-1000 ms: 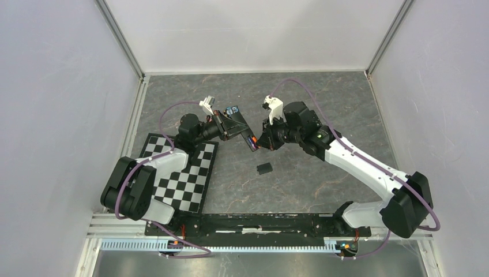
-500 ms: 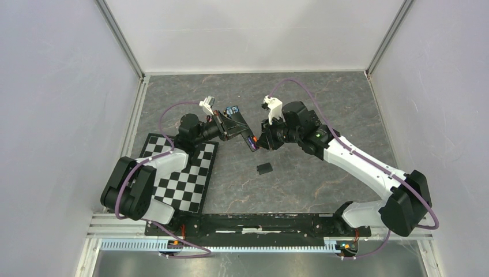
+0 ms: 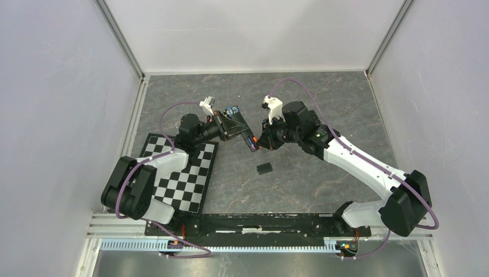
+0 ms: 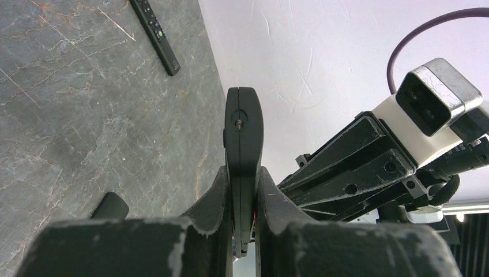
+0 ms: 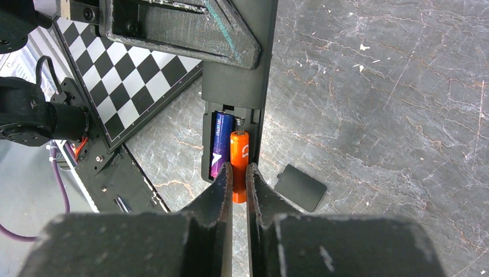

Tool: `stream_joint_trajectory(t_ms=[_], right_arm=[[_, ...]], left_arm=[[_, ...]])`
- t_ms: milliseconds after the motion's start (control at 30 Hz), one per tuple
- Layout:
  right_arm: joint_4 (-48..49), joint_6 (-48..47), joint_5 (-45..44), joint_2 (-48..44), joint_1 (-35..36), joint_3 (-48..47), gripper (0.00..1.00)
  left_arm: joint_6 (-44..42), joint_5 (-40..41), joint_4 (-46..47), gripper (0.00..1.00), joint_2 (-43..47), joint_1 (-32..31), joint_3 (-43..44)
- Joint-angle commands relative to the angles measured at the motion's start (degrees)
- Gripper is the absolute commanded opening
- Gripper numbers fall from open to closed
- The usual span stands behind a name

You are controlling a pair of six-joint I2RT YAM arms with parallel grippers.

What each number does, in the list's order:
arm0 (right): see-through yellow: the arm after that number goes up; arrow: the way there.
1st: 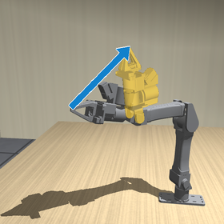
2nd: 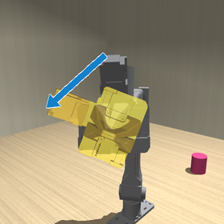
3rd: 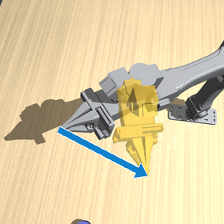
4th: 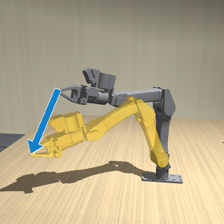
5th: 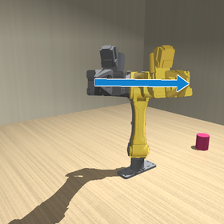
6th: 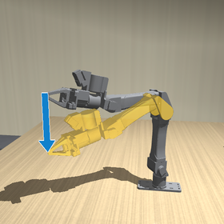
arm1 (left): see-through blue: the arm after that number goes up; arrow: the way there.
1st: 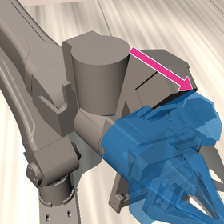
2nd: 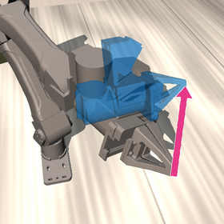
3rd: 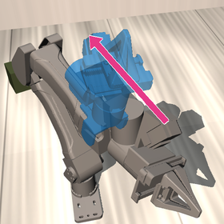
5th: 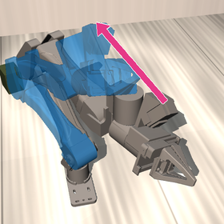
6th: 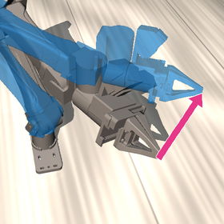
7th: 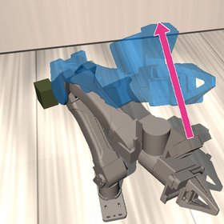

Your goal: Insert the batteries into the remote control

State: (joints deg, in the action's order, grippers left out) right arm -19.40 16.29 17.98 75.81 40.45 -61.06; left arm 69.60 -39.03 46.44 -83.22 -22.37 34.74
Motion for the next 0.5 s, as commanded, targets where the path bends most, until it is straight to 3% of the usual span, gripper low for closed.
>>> stream_joint_trajectory(t_ms=[0, 467], right_arm=[[1.18, 0.50, 1.23, -0.84, 0.42, -1.77, 0.05], [0.28, 0.21, -1.65, 0.34, 0.51, -1.84, 0.13]], left_arm=[[1.00, 2.37, 3.84, 0.02, 0.36, -0.28, 1.21], [0.27, 3.48, 2.09, 0.02, 1.91, -0.29, 1.25]])
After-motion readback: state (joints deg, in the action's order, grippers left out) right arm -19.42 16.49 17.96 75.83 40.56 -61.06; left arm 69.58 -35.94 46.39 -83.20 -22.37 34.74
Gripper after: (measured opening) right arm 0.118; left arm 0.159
